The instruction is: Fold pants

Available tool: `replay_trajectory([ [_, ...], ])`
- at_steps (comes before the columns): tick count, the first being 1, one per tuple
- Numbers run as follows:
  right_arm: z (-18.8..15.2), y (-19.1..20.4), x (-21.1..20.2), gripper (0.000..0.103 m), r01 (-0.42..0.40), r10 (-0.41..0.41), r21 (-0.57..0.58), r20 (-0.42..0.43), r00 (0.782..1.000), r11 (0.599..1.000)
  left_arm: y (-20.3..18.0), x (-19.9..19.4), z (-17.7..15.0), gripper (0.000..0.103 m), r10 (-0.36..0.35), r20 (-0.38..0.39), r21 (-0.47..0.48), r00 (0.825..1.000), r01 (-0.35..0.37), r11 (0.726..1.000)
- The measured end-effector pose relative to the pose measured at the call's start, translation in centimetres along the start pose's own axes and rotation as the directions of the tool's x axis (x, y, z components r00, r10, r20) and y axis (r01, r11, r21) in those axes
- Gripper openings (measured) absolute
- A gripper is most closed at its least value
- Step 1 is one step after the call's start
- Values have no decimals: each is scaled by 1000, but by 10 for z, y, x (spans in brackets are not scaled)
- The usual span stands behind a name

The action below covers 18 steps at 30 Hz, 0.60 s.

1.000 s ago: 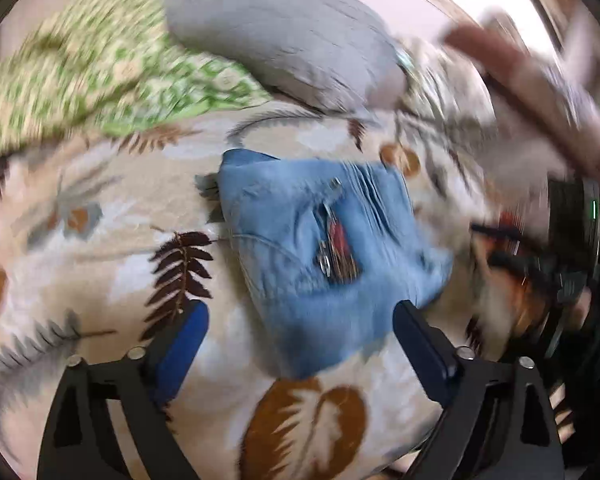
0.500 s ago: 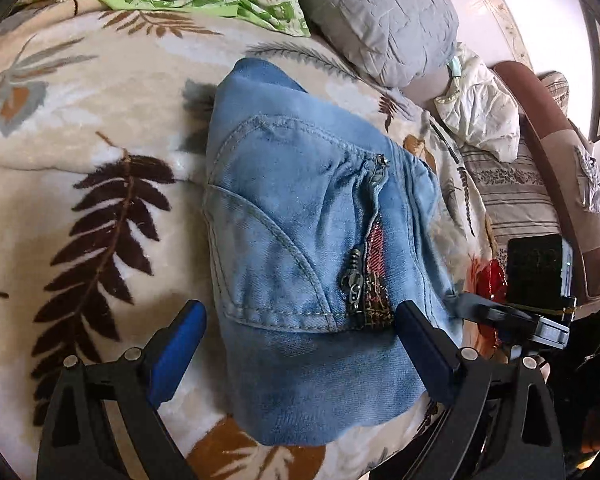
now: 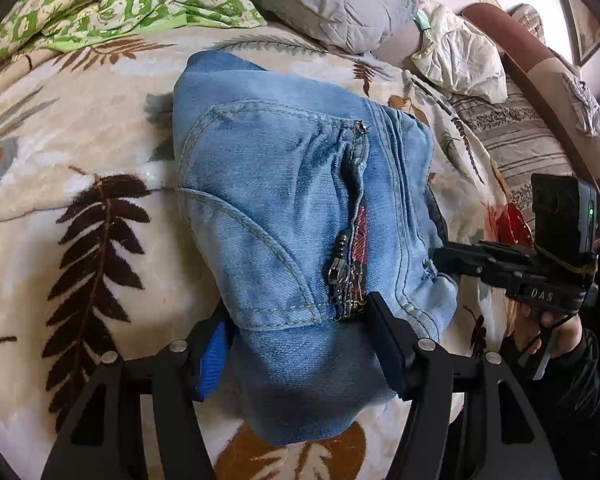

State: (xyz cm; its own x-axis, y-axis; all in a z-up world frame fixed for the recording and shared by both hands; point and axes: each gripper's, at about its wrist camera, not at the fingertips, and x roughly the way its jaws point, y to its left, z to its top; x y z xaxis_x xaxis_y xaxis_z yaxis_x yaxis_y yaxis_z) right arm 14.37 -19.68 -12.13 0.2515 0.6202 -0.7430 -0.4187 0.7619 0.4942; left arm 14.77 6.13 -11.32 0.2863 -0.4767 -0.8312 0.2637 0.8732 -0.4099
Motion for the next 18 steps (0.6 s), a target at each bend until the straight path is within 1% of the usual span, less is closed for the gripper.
replay_trajectory([
  [4, 0, 5, -1, 18, 30, -30, -24, 11, 999, 999, 4, 2, -1, 69, 1, -6, -10, 1000, -1, 1000],
  [8, -2, 4, 0, 18, 32, -32, -17, 12, 999, 999, 7, 1, -3, 72, 7, -8, -20, 1000, -7, 1000],
  [13, -4, 7, -1, 18, 59, -59, -39, 20, 998, 997, 7, 3, -3, 76, 20, -7, -28, 1000, -20, 999],
  [14, -4, 7, -1, 18, 62, -62, -38, 20, 998, 997, 7, 3, -3, 77, 23, -3, -27, 1000, -23, 999],
  [16, -3, 9, -1, 18, 67, -66, -38, 22, 998, 997, 7, 2, -4, 81, 33, 8, -28, 999, -32, 999],
  [17, -3, 9, -1, 18, 70, -70, -36, 22, 997, 997, 6, -1, -4, 83, 48, 28, -24, 998, -47, 999],
  [18, -3, 11, -3, 21, 79, -78, -35, 28, 997, 996, 3, -4, -5, 86, 65, 46, -20, 997, -64, 998],
])
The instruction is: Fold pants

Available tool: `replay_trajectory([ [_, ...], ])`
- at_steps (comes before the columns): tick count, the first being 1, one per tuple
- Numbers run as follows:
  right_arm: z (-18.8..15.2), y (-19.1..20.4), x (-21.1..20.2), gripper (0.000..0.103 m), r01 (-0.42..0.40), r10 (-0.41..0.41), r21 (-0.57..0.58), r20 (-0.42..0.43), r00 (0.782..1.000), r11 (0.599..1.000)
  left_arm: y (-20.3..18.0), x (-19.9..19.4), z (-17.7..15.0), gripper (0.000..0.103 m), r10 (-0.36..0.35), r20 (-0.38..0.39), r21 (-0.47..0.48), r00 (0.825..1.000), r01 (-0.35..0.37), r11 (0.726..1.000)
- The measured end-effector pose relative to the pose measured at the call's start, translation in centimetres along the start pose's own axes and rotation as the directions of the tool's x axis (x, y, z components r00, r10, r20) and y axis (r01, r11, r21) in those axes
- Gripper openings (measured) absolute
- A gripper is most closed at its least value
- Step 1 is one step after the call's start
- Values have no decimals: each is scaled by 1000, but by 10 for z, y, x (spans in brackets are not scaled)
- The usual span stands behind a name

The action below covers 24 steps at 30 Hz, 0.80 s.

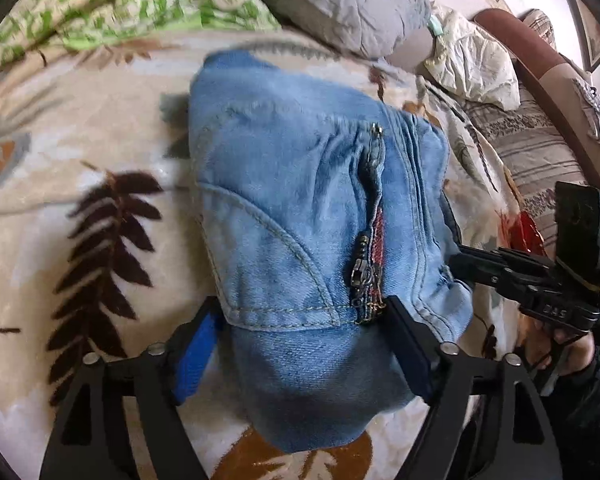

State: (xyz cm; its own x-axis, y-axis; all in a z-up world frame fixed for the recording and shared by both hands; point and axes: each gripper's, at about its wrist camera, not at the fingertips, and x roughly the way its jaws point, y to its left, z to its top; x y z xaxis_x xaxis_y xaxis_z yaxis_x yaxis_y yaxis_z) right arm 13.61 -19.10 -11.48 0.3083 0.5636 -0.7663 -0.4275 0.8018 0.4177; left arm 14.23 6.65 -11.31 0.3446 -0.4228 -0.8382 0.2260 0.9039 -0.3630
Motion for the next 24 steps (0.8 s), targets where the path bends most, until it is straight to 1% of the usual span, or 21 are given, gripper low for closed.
replay_trajectory([
  [1, 0, 0, -3, 27, -1, 1, 3, 8, 1000, 1000, -3, -6, -1, 87, 23, 19, 2, 1000, -23, 1000],
  [2, 1, 2, -7, 30, -2, 1, 12, 14, 1000, 1000, -7, -15, -1, 88, 45, 37, -2, 998, -45, 999],
  [3, 2, 3, -13, 40, -2, 2, 23, 15, 1000, 1000, -10, -23, 1, 88, 61, 54, -11, 997, -60, 998],
  [4, 4, 5, -20, 64, 3, -4, 34, 17, 1000, 999, -14, -34, 2, 93, 81, 77, -19, 994, -80, 997],
  [5, 6, 7, -28, 77, 7, -8, 43, 25, 1000, 999, -19, -49, 4, 97, 118, 112, -23, 987, -117, 993],
  [6, 9, 9, -41, 88, 8, -11, 55, 55, 998, 998, -23, -61, 5, 103, 147, 141, -23, 979, -145, 989],
  [7, 11, 13, -56, 90, 0, -6, 63, 93, 996, 998, -31, -79, 5, 103, 185, 199, -21, 962, -185, 983],
  [8, 15, 17, -70, 91, -8, -1, 70, 119, 993, 998, -41, -101, 4, 103, 220, 276, -14, 936, -225, 974],
  [9, 17, 21, -81, 96, -3, -7, 77, 134, 991, 997, -48, -114, 2, 103, 242, 322, -10, 915, -252, 968],
  [10, 19, 28, -97, 103, 20, -33, 81, 164, 986, 997, -60, -132, -1, 103, 281, 381, -4, 881, -303, 953],
  [11, 18, 35, -111, 103, 66, -81, 84, 198, 977, 994, -72, -147, -6, 103, 322, 431, 1, 843, -357, 934],
  [12, 17, 41, -122, 103, 116, -133, 87, 222, 966, 989, -79, -157, -10, 103, 343, 461, 1, 818, -388, 922],
  [14, 10, 61, -148, 103, 260, -274, 86, 285, 919, 962, -98, -180, -24, 103, 384, 529, -6, 757, -450, 893],
  [15, 6, 68, -157, 103, 305, -315, 82, 309, 897, 949, -104, -185, -29, 103, 392, 542, -6, 743, -463, 886],
  [17, -8, 88, -173, 103, 412, -410, 75, 353, 841, 908, -113, -195, -47, 103, 399, 573, -19, 716, -475, 880],
  [18, -16, 97, -178, 103, 461, -455, 74, 365, 812, 884, -116, -194, -53, 103, 396, 576, -24, 715, -470, 883],
  [19, -27, 105, -181, 103, 507, -497, 80, 375, 782, 858, -118, -192, -61, 103, 388, 571, -22, 724, -459, 888],
  [20, -32, 108, -184, 103, 526, -518, 91, 379, 767, 846, -119, -187, -69, 103, 382, 549, -15, 744, -448, 894],
  [21, -45, 111, -186, 103, 533, -530, 107, 377, 760, 840, -122, -181, -74, 103, 382, 529, -14, 758, -443, 896],
  [23, -68, 113, -184, 103, 523, -543, 161, 363, 757, 837, -121, -161, -89, 103, 388, 474, -8, 790, -437, 899],
  [24, -79, 115, -180, 103, 515, -548, 191, 350, 760, 836, -122, -152, -94, 103, 397, 456, -12, 796, -441, 898],
])
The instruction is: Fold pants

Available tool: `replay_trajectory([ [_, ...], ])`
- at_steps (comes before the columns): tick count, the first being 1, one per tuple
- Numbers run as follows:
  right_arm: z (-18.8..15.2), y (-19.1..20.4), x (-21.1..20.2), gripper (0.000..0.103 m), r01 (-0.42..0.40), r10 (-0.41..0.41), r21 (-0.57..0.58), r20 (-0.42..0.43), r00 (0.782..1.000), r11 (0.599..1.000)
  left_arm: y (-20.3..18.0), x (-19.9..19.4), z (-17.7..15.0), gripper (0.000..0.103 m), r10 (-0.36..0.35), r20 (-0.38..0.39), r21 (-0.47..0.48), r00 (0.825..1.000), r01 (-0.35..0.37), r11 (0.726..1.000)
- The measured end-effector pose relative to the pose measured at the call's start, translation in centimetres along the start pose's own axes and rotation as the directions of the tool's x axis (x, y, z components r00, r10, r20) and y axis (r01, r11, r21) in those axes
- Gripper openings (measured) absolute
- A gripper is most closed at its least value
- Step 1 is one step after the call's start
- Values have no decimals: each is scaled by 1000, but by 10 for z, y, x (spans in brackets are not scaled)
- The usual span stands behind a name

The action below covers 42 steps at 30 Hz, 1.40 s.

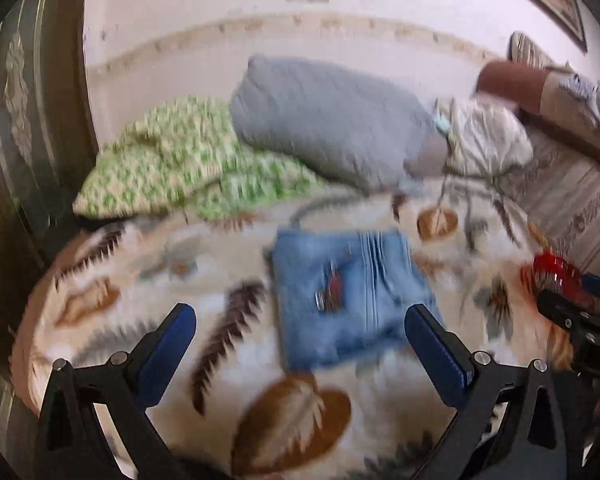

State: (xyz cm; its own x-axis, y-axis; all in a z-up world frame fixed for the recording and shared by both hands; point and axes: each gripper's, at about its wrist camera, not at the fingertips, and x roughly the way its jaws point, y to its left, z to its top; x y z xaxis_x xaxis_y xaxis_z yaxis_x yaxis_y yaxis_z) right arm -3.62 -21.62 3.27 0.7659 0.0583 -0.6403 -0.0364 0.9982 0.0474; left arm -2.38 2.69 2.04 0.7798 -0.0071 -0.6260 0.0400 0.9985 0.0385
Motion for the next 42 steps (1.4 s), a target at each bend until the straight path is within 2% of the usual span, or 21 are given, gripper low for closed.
replay_trajectory([
  [2, -20, 3, 3, 103, -10, 11, 35, -32, 999, 999, -7, 14, -18, 103, 6, -72, 16, 997, -5, 1000],
  [4, -33, 6, 11, 103, -32, 34, 17, -87, 996, 999, -14, 16, -27, 103, -1, -101, 26, 995, 4, 1000],
  [12, -43, 8, 14, 103, -34, 31, -21, -98, 995, 999, -19, 12, -25, 103, 1, -83, 6, 997, 0, 1000],
  [22, -42, 8, 20, 103, -33, 31, -13, -110, 993, 999, -20, 17, -25, 103, -31, -113, -34, 993, 27, 999],
  [42, -42, 7, 22, 103, -31, 30, -3, -116, 993, 1000, -26, 14, -25, 103, -32, -115, -22, 993, 30, 999],
])
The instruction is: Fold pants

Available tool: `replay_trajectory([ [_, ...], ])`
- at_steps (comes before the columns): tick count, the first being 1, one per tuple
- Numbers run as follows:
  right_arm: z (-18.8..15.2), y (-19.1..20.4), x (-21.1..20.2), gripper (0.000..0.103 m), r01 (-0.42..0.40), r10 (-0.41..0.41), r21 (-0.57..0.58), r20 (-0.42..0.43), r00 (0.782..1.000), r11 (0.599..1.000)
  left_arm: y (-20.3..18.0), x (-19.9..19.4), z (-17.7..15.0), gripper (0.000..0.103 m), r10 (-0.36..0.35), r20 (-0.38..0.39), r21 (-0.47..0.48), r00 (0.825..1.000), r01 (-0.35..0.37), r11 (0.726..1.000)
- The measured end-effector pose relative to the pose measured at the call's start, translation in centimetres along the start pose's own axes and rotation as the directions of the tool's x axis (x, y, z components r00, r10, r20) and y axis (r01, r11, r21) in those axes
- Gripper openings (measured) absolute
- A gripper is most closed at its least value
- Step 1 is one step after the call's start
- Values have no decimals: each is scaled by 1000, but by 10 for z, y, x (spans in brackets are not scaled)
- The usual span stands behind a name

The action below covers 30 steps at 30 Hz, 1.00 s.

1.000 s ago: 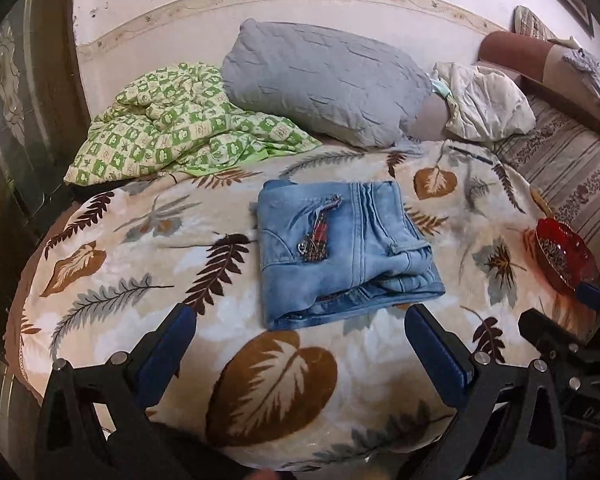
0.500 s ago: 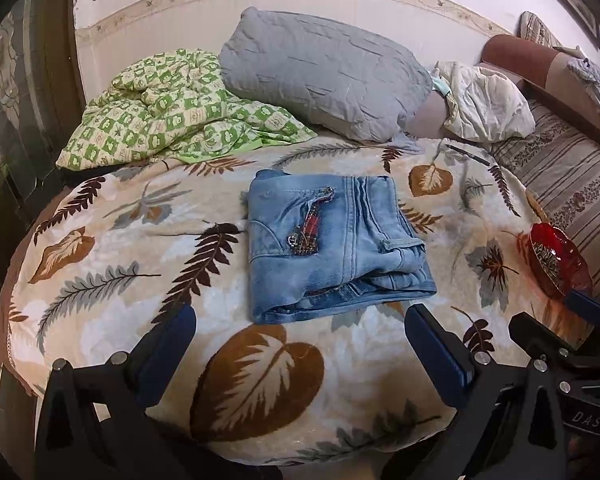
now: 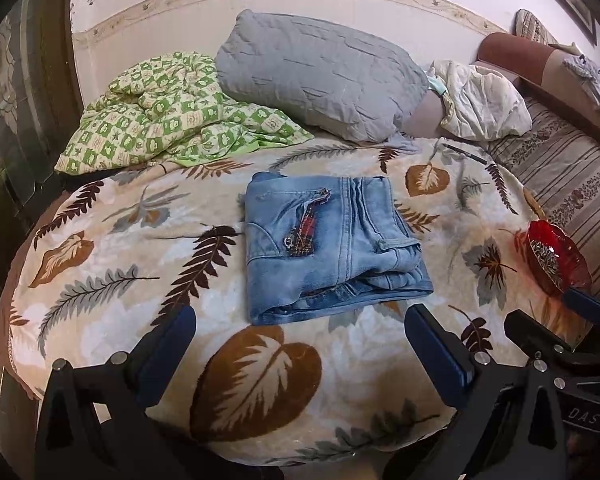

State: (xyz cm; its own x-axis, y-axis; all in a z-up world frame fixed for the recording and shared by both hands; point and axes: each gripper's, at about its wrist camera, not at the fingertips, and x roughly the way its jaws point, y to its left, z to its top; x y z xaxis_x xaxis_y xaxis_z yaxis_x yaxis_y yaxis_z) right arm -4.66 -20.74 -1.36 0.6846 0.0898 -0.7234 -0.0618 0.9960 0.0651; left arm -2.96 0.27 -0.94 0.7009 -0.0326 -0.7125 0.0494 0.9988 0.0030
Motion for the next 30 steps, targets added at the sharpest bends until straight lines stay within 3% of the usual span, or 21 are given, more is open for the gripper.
replay_trajectory([
  [30, -3, -1, 0, 103, 7, -7, 10, -5, 1000, 1000, 1, -3, -2, 103, 13, 0, -11, 1000, -13, 1000],
])
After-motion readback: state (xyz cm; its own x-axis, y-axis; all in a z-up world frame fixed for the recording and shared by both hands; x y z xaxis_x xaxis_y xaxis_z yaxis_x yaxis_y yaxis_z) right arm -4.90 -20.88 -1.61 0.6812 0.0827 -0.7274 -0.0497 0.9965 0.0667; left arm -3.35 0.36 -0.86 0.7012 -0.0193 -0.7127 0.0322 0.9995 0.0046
